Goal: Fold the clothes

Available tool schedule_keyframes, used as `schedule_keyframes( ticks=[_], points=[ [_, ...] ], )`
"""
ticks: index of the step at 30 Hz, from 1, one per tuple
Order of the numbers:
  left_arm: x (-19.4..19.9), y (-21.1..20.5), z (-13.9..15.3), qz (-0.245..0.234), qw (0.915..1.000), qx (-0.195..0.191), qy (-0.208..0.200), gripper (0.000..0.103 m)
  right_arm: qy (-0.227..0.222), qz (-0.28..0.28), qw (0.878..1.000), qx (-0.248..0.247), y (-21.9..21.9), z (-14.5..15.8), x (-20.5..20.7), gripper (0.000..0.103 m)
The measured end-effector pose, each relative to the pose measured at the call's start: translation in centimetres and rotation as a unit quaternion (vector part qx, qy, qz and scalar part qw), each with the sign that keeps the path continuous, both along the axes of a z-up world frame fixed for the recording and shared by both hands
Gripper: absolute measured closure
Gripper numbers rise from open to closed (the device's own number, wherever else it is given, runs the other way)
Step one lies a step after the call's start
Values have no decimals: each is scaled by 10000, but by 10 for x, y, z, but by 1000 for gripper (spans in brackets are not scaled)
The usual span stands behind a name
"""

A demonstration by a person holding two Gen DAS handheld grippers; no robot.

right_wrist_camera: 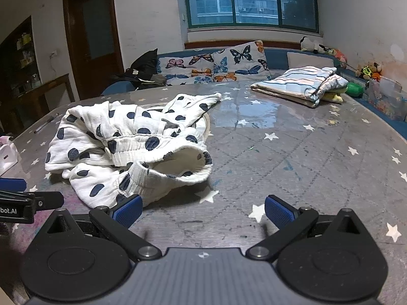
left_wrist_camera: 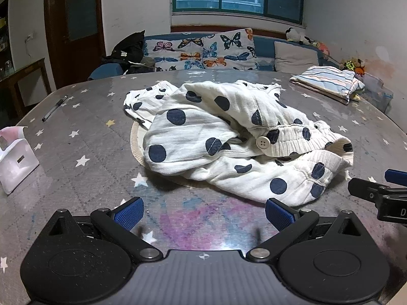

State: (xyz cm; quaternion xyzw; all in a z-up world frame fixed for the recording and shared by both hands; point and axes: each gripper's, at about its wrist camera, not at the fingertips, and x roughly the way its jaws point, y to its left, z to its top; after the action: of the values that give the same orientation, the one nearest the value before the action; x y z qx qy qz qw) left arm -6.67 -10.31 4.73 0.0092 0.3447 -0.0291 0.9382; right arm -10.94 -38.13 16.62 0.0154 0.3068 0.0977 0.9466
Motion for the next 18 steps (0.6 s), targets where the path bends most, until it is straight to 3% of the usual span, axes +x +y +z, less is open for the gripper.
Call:
schedule_keyframes(
  ticks=[18],
  points=[
    [2,-5,1,-67,10000,40,16,0,30,88,10000,6,5,-1,2,0]
  ],
)
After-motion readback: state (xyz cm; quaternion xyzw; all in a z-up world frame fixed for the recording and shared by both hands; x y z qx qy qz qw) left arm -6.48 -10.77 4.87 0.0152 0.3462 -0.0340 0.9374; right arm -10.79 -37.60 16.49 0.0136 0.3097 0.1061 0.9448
